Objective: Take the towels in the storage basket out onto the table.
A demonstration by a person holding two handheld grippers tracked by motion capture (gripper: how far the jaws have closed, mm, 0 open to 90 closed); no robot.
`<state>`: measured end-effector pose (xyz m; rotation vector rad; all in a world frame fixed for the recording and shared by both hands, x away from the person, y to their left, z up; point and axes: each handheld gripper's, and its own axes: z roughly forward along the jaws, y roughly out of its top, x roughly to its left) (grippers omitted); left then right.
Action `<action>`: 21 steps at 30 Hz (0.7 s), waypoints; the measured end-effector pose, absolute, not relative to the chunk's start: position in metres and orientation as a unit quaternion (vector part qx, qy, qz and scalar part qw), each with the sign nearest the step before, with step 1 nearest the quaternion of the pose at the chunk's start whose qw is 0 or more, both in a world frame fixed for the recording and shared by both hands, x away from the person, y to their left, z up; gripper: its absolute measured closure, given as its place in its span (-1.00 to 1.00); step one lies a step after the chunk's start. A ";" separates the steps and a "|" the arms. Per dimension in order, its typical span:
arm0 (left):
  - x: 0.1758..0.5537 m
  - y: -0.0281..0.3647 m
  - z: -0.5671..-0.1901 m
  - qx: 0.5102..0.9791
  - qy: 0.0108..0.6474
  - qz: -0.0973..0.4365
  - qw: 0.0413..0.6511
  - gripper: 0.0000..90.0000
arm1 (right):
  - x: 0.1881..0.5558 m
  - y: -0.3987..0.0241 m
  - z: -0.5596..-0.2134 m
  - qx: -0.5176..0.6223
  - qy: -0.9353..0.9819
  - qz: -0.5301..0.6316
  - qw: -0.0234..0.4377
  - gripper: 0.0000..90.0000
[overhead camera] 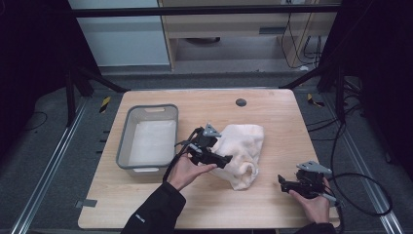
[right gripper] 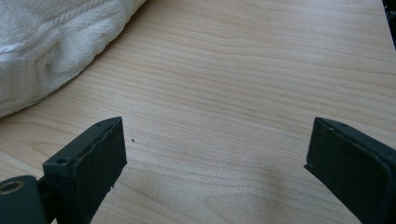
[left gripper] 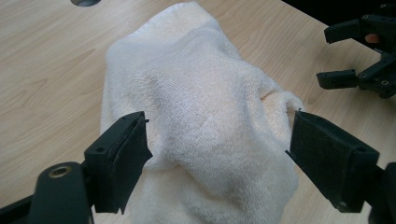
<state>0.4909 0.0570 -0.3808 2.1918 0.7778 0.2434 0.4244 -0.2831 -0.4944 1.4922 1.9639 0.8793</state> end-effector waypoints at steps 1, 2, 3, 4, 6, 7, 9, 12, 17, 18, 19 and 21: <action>0.489 0.059 -0.380 0.861 0.306 0.098 0.394 -0.59 | 0.424 -0.283 -0.494 0.550 0.725 0.324 0.258 -0.89; 0.488 0.062 -0.378 0.860 0.306 0.101 0.396 -0.59 | 0.424 -0.283 -0.494 0.550 0.725 0.324 0.258 -0.89; 0.484 0.067 -0.377 0.856 0.307 0.104 0.402 -0.59 | 0.424 -0.283 -0.494 0.549 0.725 0.325 0.258 -0.89; 0.484 0.067 -0.377 0.856 0.307 0.104 0.402 -0.59 | 0.424 -0.283 -0.494 0.549 0.725 0.325 0.258 -0.89; 0.480 0.075 -0.375 0.853 0.310 0.107 0.407 -0.59 | 0.424 -0.283 -0.494 0.550 0.725 0.326 0.256 -0.89; 0.479 0.078 -0.375 0.851 0.313 0.108 0.409 -0.59 | 0.424 -0.283 -0.494 0.550 0.725 0.326 0.256 -0.89; 0.478 0.081 -0.375 0.850 0.313 0.108 0.410 -0.59 | 0.424 -0.283 -0.494 0.550 0.725 0.327 0.256 -0.88; 0.474 0.089 -0.376 0.848 0.317 0.114 0.409 -0.58 | 0.423 -0.283 -0.494 0.551 0.724 0.328 0.255 -0.88; 0.467 0.105 -0.380 0.841 0.325 0.120 0.415 -0.58 | 0.423 -0.283 -0.494 0.551 0.723 0.330 0.255 -0.86; 0.466 0.108 -0.381 0.840 0.327 0.121 0.416 -0.57 | 0.422 -0.283 -0.494 0.551 0.723 0.330 0.255 -0.86; 0.465 0.110 -0.382 0.840 0.328 0.122 0.415 -0.57 | 0.422 -0.283 -0.494 0.551 0.723 0.330 0.255 -0.86; 0.461 0.117 -0.385 0.838 0.331 0.124 0.417 -0.57 | 0.422 -0.283 -0.494 0.548 0.725 0.329 0.256 -0.85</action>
